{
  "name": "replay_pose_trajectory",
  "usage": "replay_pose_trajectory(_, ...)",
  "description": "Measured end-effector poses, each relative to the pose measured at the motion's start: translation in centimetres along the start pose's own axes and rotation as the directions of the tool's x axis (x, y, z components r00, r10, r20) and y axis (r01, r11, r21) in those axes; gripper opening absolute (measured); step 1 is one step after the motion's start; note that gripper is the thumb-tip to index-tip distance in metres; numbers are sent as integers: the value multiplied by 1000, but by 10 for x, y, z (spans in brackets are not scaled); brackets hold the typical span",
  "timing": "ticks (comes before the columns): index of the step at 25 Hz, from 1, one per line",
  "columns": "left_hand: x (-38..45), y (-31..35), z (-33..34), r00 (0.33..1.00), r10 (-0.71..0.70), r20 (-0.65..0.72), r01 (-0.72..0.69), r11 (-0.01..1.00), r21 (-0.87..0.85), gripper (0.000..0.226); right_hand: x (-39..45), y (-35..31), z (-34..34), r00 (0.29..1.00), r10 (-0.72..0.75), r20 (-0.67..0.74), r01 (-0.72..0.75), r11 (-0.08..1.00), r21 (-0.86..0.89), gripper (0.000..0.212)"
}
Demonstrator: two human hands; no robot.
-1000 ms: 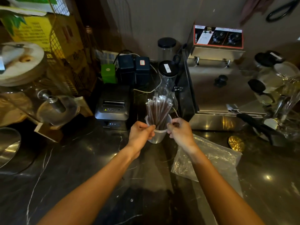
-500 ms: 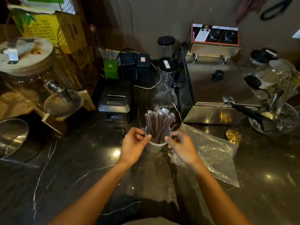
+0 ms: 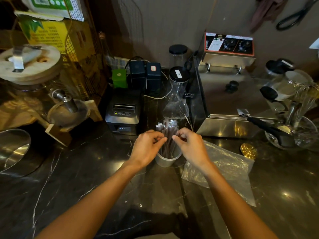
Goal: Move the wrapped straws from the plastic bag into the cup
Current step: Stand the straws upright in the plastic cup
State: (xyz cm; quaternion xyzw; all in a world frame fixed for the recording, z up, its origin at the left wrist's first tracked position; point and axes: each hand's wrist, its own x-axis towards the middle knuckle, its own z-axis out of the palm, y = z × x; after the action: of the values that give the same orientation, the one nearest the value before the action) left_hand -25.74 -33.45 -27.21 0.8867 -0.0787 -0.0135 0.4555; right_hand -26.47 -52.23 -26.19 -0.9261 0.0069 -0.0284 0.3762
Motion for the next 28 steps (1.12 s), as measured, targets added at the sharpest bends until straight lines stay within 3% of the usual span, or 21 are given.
replay_pose_trajectory(2,1,3,4,995,56,81,-62,996,66,10,5,-3,0,998,-17,64,17,1000,10,11)
replay_pose_trajectory(4,0,7,8,994,84,64,-94,982,163,3,8,-5,-1,992,-5,123,0,999,40,10)
replay_pose_trajectory(7,2,11,12,999,45,16,-47,974,223,21,10,-7,-6,986,15,168,-31,995,93,13)
replay_pose_trajectory(11,14,19,-15,971,102,215,-126,987,100,18,19,-9,-27,978,-15,209,-13,991,131,16)
replay_pose_trajectory(14,28,23,-37,920,152,362,-237,950,205,14,29,-10,-39,960,-55,276,36,996,76,18)
replay_pose_trajectory(18,30,18,-34,971,71,228,-149,927,346,14,33,-6,-25,969,-15,247,26,999,-43,23)
replay_pose_trajectory(22,15,4,-24,1000,-15,16,12,978,210,35,25,8,-11,977,92,190,-83,995,-52,23)
replay_pose_trajectory(25,10,2,-17,997,-75,36,70,990,123,55,24,10,-10,973,95,210,-93,995,-21,30)
replay_pose_trajectory(28,12,8,-11,997,-5,71,-1,996,87,27,24,4,-12,961,-16,278,7,999,35,20)
